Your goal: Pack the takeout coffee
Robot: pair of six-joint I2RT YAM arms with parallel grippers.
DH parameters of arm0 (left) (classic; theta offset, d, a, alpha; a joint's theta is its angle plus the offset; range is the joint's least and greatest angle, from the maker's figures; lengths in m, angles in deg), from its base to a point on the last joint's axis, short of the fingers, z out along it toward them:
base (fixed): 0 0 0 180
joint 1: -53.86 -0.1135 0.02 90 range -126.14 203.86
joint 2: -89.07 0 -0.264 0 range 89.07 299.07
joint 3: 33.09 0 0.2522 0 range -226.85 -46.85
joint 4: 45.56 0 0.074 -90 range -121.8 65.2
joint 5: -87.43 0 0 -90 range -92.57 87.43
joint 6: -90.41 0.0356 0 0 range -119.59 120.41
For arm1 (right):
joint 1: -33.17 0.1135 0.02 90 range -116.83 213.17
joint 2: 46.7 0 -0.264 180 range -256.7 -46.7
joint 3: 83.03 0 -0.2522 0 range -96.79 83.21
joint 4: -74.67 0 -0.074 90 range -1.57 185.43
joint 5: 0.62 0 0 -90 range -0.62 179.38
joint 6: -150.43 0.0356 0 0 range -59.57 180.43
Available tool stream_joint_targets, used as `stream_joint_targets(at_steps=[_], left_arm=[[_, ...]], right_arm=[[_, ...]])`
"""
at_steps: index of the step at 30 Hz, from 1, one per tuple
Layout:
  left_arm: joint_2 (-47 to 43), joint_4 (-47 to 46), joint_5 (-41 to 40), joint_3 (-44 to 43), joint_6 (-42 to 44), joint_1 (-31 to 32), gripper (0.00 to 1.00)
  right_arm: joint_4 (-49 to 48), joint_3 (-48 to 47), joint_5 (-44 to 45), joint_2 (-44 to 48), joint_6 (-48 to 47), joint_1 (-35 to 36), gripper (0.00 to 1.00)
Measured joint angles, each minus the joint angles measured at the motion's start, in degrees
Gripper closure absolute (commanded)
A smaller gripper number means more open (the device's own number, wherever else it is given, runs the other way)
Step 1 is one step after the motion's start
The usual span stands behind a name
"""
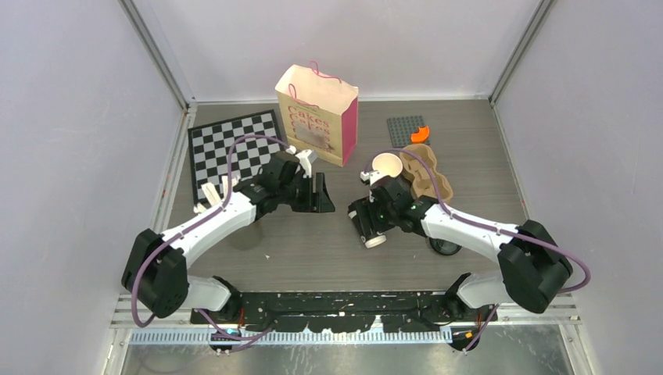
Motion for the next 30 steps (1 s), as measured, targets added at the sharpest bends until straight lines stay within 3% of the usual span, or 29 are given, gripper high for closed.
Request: stream_joint_targets(at_steps=[14, 30], left_arm=[[-8.7, -0.2, 1.2, 1.6, -8.6, -5.1, 0.36], [-17.1, 5.0, -1.7, 1.5, -13.1, -8.8, 0.23]], right_arm=[[-17.9, 9.4, -0.7, 12.4, -2.0, 6.0, 0.34], [-44.5, 20.0, -0.8, 13.1, -11.2, 9.8, 0.35]])
